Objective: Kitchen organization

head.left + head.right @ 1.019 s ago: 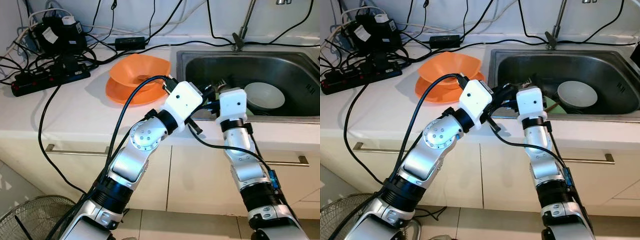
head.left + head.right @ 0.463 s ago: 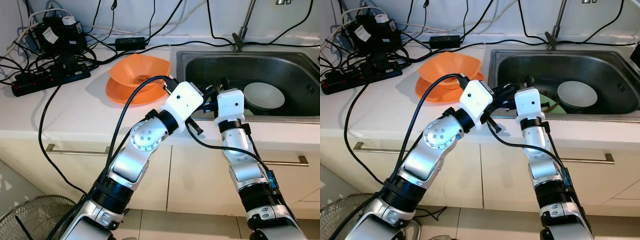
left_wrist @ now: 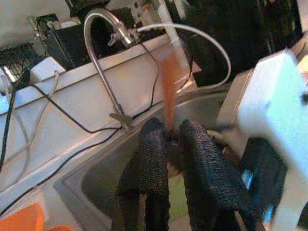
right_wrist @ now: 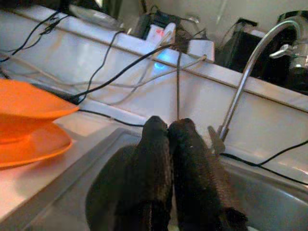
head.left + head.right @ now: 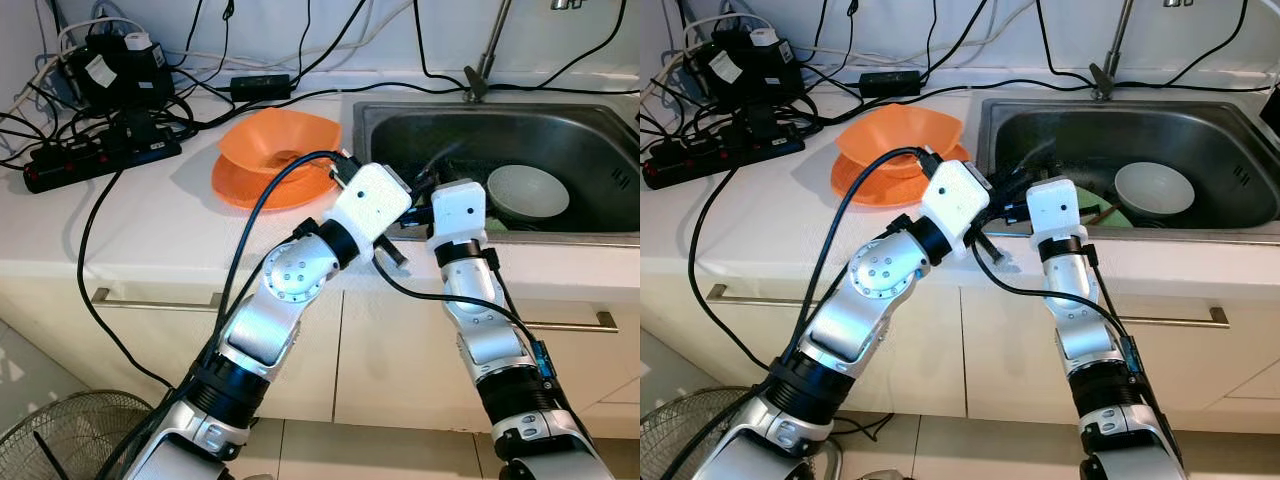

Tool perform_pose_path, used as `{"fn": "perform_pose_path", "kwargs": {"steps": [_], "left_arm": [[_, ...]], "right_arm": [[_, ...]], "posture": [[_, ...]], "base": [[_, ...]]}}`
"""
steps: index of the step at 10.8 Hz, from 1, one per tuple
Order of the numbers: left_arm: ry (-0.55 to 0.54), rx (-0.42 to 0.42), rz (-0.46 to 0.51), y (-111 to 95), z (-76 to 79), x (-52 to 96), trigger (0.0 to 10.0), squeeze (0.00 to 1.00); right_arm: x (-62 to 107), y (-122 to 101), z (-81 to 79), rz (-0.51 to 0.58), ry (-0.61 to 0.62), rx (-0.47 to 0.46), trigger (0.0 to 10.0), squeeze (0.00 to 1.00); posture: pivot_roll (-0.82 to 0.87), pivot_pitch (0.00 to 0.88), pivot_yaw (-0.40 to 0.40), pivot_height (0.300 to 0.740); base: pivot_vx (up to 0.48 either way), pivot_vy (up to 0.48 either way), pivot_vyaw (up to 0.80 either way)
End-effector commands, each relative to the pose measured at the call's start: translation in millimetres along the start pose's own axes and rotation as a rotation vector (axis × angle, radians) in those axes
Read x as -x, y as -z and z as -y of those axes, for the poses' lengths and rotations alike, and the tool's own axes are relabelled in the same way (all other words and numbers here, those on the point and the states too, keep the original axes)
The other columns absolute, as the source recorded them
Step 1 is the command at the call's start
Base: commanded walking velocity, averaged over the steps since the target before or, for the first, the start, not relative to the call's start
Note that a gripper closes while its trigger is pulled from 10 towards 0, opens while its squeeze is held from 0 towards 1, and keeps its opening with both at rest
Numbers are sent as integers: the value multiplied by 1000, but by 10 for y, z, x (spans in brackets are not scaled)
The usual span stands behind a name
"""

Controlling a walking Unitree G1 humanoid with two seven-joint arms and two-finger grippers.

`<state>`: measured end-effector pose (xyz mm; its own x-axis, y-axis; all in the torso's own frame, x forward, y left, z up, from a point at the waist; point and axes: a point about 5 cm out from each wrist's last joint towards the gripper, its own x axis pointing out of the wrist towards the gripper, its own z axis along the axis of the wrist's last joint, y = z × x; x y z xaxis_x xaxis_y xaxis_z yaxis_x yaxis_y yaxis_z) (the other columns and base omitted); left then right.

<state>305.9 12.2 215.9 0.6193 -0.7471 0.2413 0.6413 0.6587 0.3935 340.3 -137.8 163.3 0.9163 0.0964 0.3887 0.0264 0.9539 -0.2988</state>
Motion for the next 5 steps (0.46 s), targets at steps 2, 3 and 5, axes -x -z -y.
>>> {"fn": "perform_pose_path", "kwargs": {"steps": [2, 3, 5], "left_arm": [[-12, 2, -36, 56, -27, 5, 10000, 1000], [-32, 19, -24, 38, -55, 8, 10000, 1000], [-134, 60, 10, 11, -182, 53, 10000, 1000]], "right_arm": [[-43, -57, 25, 33, 19, -15, 0, 0], [-44, -55, 21, 32, 17, -16, 0, 0], [-41, -39, 46, 26, 20, -11, 0, 0]], "posture": [[73, 0, 51, 740], [74, 0, 50, 740], [70, 0, 50, 740]], "base": [[0, 0, 0], [0, 0, 0], [0, 0, 0]]}}
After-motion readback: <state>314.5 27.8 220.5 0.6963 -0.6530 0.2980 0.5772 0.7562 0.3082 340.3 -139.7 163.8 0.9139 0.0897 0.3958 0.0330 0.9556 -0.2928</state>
